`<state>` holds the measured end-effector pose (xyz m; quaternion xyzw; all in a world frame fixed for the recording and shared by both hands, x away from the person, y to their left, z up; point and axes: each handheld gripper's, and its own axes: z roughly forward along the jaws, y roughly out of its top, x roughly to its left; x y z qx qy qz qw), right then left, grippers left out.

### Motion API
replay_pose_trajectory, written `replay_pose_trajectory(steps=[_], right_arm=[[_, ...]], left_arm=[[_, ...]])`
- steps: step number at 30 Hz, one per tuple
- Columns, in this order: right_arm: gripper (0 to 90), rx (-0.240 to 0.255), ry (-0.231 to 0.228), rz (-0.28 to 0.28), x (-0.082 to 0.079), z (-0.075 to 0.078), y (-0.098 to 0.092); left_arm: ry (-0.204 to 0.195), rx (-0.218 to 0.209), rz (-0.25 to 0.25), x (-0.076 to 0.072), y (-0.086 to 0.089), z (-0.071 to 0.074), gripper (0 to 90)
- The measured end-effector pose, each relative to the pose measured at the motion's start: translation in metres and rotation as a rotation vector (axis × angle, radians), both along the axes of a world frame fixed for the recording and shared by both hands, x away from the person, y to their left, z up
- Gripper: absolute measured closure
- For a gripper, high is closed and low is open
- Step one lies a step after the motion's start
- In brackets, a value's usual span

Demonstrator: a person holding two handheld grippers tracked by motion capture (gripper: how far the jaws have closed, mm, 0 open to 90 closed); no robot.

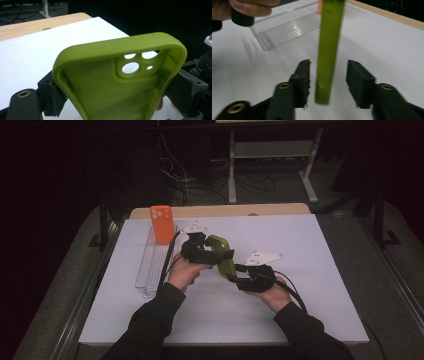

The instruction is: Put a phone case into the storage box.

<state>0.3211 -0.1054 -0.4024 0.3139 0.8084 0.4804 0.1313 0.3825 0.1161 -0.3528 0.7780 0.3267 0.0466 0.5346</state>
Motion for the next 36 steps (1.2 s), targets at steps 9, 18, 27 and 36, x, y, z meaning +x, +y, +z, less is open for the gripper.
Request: replay_pose_trajectory(steps=[9, 18, 27, 36], right_arm=[[22.3, -0.024, 0.084, -0.010, -0.004, 0.000, -0.024], [8.2, -0.076, 0.079, -0.060, -0.019, -0.015, -0.046], [0.0, -0.083, 0.087, -0.091, -0.033, -0.028, -0.064], [0.0, -0.108, 0.102, -0.115, -0.043, -0.040, -0.075]], left_arm=[[-0.012, 0.031, 0.024, 0.006, 0.013, 0.014, 14.8], [-0.063, 0.065, 0.063, 0.013, 0.033, 0.035, 14.8], [-0.092, 0.069, 0.128, 0.020, 0.057, 0.053, 14.8], [-0.117, 0.084, 0.200, 0.030, 0.082, 0.064, 14.8]])
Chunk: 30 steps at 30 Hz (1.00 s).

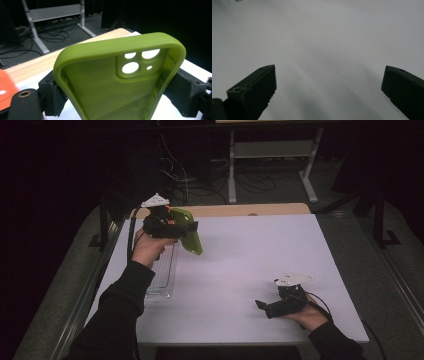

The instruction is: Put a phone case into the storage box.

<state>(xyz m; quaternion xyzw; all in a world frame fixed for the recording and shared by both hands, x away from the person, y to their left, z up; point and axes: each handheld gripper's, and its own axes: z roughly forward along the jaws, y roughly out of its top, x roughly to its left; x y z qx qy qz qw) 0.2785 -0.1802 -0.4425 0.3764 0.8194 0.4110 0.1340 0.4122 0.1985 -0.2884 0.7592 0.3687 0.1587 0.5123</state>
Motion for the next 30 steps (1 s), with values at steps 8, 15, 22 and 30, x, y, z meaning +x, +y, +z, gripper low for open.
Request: replay_pose_trajectory(steps=[8, 15, 22, 30], right_arm=[[0.0, -0.017, -0.003, -0.004, 0.000, -0.002, 0.000], [0.0, -0.020, 0.003, -0.012, 0.000, -0.003, 0.001], [0.0, -0.023, -0.004, -0.001, 0.000, -0.003, 0.002], [0.0, -0.012, 0.001, -0.006, -0.001, -0.002, 0.002]], left_arm=[[-0.024, 0.034, 0.118, 0.015, 0.023, 0.011, 14.8], [-0.010, 0.086, 0.243, 0.027, 0.034, 0.008, 14.8], [0.005, 0.171, 0.349, 0.038, 0.041, -0.001, 14.7], [0.033, 0.247, 0.479, 0.058, 0.044, -0.021, 14.6]])
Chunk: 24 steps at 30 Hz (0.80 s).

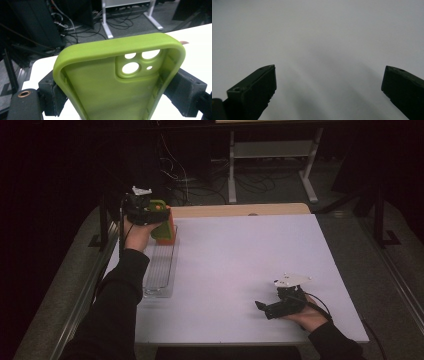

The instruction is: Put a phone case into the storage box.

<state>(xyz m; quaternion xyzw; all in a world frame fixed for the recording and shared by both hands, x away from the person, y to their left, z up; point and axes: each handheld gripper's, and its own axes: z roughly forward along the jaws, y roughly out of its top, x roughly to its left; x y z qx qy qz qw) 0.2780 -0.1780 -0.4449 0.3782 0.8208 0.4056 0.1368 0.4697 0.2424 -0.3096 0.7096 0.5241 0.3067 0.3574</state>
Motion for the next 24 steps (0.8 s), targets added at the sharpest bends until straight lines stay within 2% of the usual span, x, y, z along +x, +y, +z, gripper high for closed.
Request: replay_pose_trajectory(steps=[2, 3, 9, 11, 19, 21, 24], right_arm=[[0.0, 0.000, 0.002, 0.001, 0.000, 0.000, 0.000], [0.0, 0.001, 0.002, 0.001, 0.000, 0.000, 0.000], [0.0, 0.000, -0.004, 0.001, 0.000, 0.001, -0.001], [0.0, 0.000, -0.006, 0.001, -0.001, 0.001, -0.001], [0.0, 0.003, -0.004, -0.001, -0.001, 0.001, 0.000], [0.0, 0.003, -0.004, -0.001, -0.001, 0.001, 0.000], [0.0, 0.001, -0.007, -0.001, -0.001, 0.001, -0.001]], left_arm=[[0.015, -0.011, 0.016, 0.004, -0.001, -0.006, 14.6], [0.022, 0.007, 0.020, 0.006, -0.002, -0.008, 14.5], [0.067, 0.033, 0.058, 0.013, -0.003, -0.024, 14.4], [0.080, 0.024, 0.065, 0.016, -0.002, -0.029, 14.4], [0.121, 0.029, 0.072, 0.023, -0.001, -0.044, 14.1], [0.129, 0.047, 0.070, 0.024, -0.003, -0.046, 13.9], [0.137, 0.051, 0.085, 0.025, -0.005, -0.049, 13.8]])
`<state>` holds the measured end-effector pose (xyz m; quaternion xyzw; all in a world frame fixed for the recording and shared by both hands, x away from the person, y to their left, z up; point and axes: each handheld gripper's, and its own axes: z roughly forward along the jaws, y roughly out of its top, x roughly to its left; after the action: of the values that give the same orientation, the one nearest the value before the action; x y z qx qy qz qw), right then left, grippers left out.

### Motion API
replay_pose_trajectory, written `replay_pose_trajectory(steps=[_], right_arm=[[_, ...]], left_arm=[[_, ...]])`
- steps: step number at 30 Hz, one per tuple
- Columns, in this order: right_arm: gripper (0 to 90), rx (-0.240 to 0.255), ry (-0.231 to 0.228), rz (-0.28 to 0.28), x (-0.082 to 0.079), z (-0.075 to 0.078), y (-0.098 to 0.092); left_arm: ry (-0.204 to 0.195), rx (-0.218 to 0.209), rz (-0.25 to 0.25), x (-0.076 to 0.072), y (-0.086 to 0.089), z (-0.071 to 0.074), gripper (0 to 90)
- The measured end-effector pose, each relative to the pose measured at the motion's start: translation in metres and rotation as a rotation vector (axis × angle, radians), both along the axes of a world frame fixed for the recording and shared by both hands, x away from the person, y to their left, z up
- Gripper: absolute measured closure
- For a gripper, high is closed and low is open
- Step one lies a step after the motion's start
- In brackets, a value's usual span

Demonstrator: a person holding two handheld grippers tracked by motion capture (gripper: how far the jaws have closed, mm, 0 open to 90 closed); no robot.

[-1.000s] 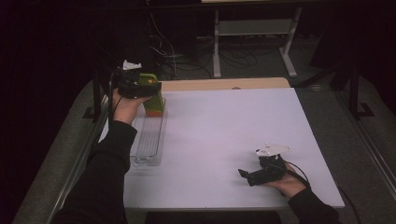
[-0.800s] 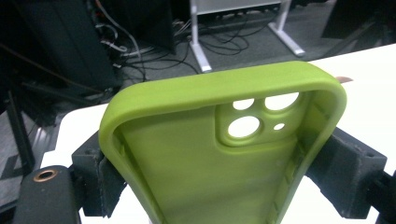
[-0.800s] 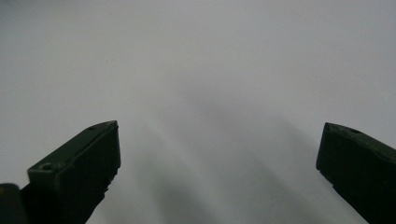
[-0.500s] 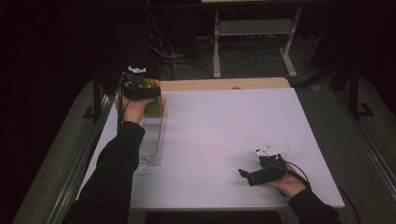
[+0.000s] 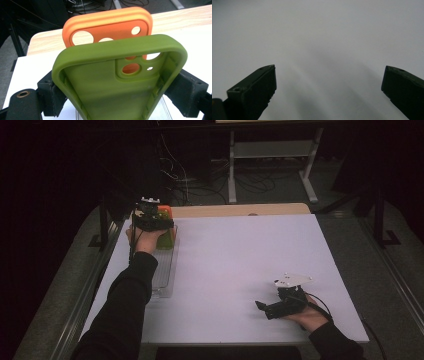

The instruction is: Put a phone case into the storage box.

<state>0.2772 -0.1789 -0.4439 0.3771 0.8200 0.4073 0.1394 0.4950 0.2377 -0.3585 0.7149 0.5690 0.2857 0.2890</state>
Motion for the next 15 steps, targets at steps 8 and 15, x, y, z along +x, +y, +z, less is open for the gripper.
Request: replay_pose_trajectory(steps=[8, 15], right_arm=[[0.0, 0.000, 0.003, 0.001, -0.0009, 0.0001, 0.0001], [0.0, 0.001, 0.004, 0.001, -0.0012, 0.0000, 0.0001]], left_arm=[[-0.006, 0.009, 0.015, 0.0045, -0.0019, -0.0061, 12.7], [-0.011, 0.020, 0.036, 0.0063, -0.0020, -0.0069, 2.0]])
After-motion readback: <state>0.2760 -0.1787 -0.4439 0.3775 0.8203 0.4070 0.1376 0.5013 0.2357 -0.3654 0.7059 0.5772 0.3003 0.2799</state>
